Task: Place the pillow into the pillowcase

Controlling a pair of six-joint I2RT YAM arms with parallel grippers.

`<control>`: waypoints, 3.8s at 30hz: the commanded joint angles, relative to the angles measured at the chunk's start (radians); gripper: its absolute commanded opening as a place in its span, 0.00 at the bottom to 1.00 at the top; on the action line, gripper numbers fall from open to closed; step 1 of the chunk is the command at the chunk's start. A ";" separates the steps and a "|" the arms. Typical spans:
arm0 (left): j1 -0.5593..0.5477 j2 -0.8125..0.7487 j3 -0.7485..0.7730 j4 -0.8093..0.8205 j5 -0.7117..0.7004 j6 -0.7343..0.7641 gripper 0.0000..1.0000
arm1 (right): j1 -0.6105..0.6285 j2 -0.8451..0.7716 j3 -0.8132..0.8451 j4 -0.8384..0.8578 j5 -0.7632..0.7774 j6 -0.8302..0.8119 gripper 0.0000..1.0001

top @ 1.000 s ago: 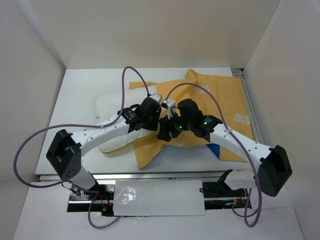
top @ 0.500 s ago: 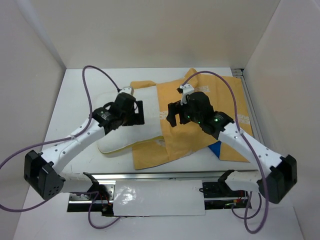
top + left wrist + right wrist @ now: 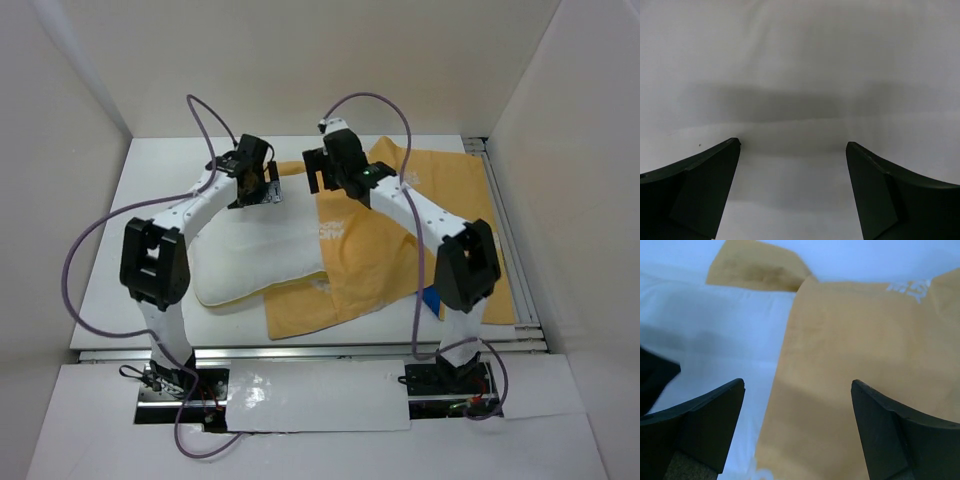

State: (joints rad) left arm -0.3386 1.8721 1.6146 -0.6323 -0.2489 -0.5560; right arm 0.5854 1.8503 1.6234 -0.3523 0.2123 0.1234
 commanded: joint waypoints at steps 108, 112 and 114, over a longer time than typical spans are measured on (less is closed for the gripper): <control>-0.737 -0.665 -0.904 0.342 -0.291 0.113 0.94 | -0.090 0.007 -0.325 0.194 -0.381 0.067 1.00; -0.737 -0.601 -0.904 0.352 -0.332 0.090 0.98 | -0.099 0.043 -0.249 0.194 -0.369 0.041 1.00; -0.737 -0.564 -0.895 0.376 -0.360 0.090 1.00 | -0.099 0.043 -0.225 0.173 -0.369 0.032 1.00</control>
State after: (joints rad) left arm -1.0721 1.2633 0.7174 -0.2729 -0.5564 -0.4480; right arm 0.4961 1.8706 1.3422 -0.2199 -0.1650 0.1936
